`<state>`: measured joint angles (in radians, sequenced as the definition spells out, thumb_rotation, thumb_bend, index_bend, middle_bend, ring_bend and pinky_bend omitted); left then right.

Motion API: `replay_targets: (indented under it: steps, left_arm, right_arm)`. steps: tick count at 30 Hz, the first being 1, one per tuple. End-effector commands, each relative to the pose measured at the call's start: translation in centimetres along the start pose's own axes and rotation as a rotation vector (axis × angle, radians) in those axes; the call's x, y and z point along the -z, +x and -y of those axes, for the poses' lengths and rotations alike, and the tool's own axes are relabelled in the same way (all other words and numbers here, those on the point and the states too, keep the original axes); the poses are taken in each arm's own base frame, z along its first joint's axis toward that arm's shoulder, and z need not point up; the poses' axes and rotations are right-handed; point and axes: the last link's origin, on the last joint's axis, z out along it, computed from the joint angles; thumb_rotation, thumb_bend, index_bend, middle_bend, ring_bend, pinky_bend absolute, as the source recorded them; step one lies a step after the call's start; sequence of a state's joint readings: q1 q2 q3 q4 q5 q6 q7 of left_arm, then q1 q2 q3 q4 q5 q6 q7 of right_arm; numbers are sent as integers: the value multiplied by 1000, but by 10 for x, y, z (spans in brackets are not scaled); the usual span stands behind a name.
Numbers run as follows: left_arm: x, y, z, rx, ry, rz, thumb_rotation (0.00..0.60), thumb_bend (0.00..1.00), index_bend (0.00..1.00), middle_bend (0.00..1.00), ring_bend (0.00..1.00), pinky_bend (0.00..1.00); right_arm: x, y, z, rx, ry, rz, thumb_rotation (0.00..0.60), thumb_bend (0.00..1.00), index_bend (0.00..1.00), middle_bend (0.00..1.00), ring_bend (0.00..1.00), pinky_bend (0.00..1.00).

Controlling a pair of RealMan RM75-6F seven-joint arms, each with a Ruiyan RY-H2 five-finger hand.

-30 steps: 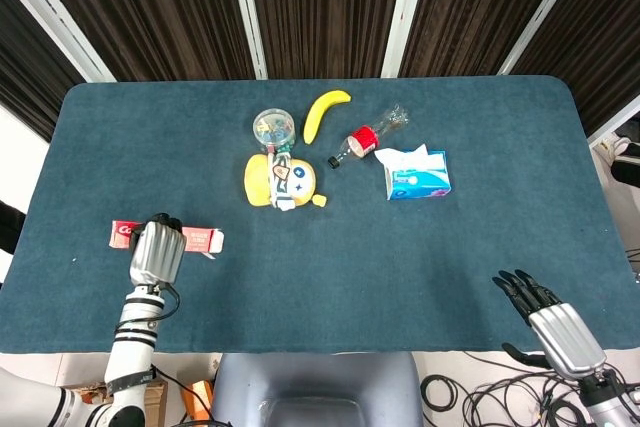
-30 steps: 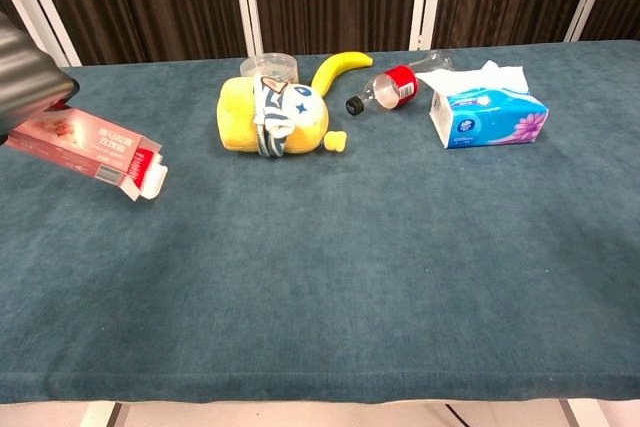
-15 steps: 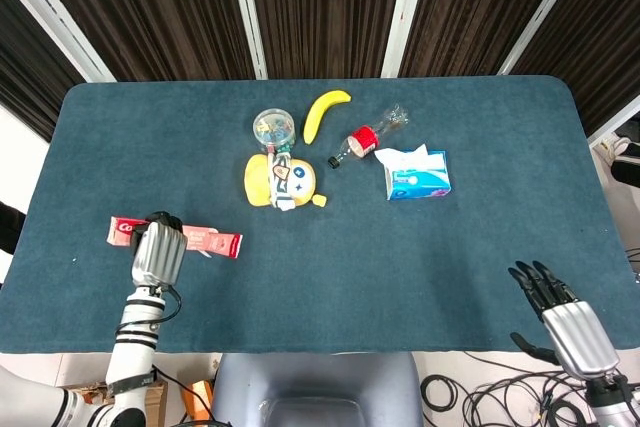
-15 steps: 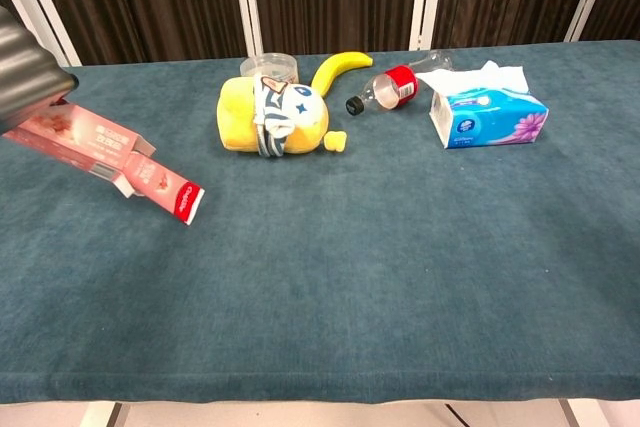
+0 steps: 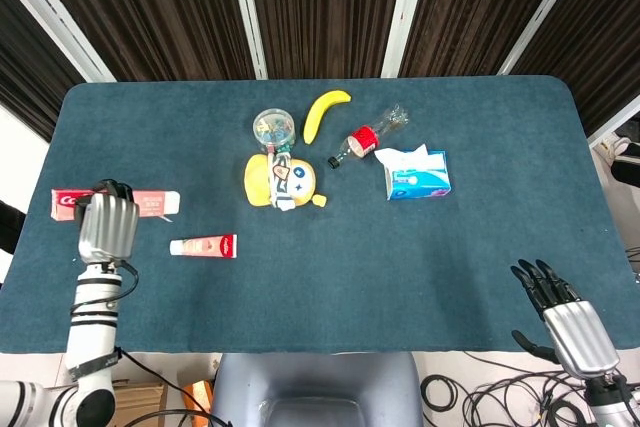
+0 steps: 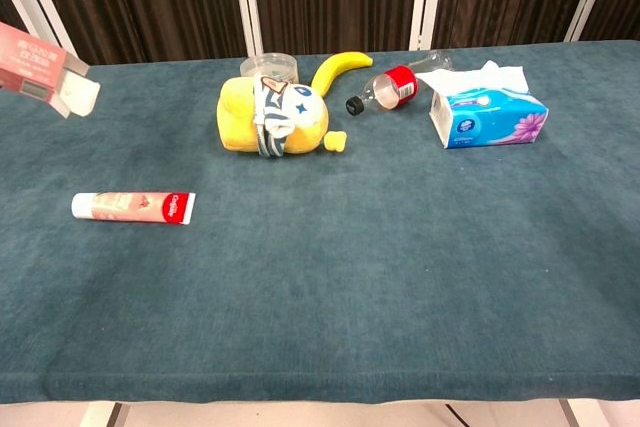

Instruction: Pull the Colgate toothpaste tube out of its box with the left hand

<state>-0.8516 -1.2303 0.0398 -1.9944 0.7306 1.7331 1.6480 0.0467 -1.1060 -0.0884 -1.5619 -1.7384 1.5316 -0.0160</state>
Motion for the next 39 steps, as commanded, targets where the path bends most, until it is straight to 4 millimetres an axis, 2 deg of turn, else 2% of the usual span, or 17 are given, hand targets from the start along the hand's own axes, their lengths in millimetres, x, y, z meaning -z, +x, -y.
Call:
replay_targets:
  steps: [1,3,6,7,8,9,12,18,26,31,34,35,36,39]
  left_arm:
    - [5,-1,13,116,-7,-4,600,452,621,655,970,1000]
    - [9,-1,14,172,-28,-5,600,449,615,652,966,1000]
    - [30,-3,9,430,-156,-10,600,437,591,629,960,1000]
    - [38,-5,3,553,-221,-18,600,432,584,620,960,1000]
    - [55,-9,-20,739,-353,19,600,426,576,611,959,1000]
    - [63,-18,-37,813,-431,26,600,425,570,605,960,1000]
    - [65,-35,-63,858,-519,11,600,422,553,585,959,1000]
    - [67,-42,-96,846,-570,68,600,424,504,532,950,1000]
    - [60,-54,-118,803,-529,111,600,394,409,449,901,967]
    - [55,-62,-120,758,-484,122,600,354,272,351,853,927]
    - [54,-67,-116,733,-449,136,600,330,160,265,775,877]
    - [55,-69,-114,723,-437,142,600,325,111,218,701,861]
    - [57,-70,-110,712,-425,154,600,319,58,160,580,846]
    - [65,-70,-98,716,-421,177,600,313,0,41,339,767]
  right_arm:
    - [0,0,0,0,0,0,600,127,19,50,0,244]
    - [0,0,0,0,-1,0,600,126,19,50,0,244]
    - [-1,-1,1,4,-4,1,600,127,19,50,0,244]
    - [-1,-1,1,5,-5,3,600,127,19,50,0,244]
    - [0,-3,1,7,-4,13,600,127,19,50,0,244]
    - [-1,-3,1,7,-5,18,600,127,19,50,0,244]
    - [-2,-4,1,12,-9,26,600,127,19,50,0,244]
    - [-2,-3,0,10,-13,31,600,127,19,50,0,244]
    - [-2,-2,-1,3,-11,27,600,127,19,50,0,244]
    - [-4,-4,-1,7,-13,41,600,127,20,50,0,244]
    - [-4,-4,-1,9,-12,45,600,127,20,50,0,244]
    - [-4,-4,-1,10,-12,45,600,126,20,50,0,244]
    - [-4,-4,-1,10,-12,45,600,126,20,50,0,244]
    - [-4,-4,-1,8,-13,44,600,127,20,50,0,244]
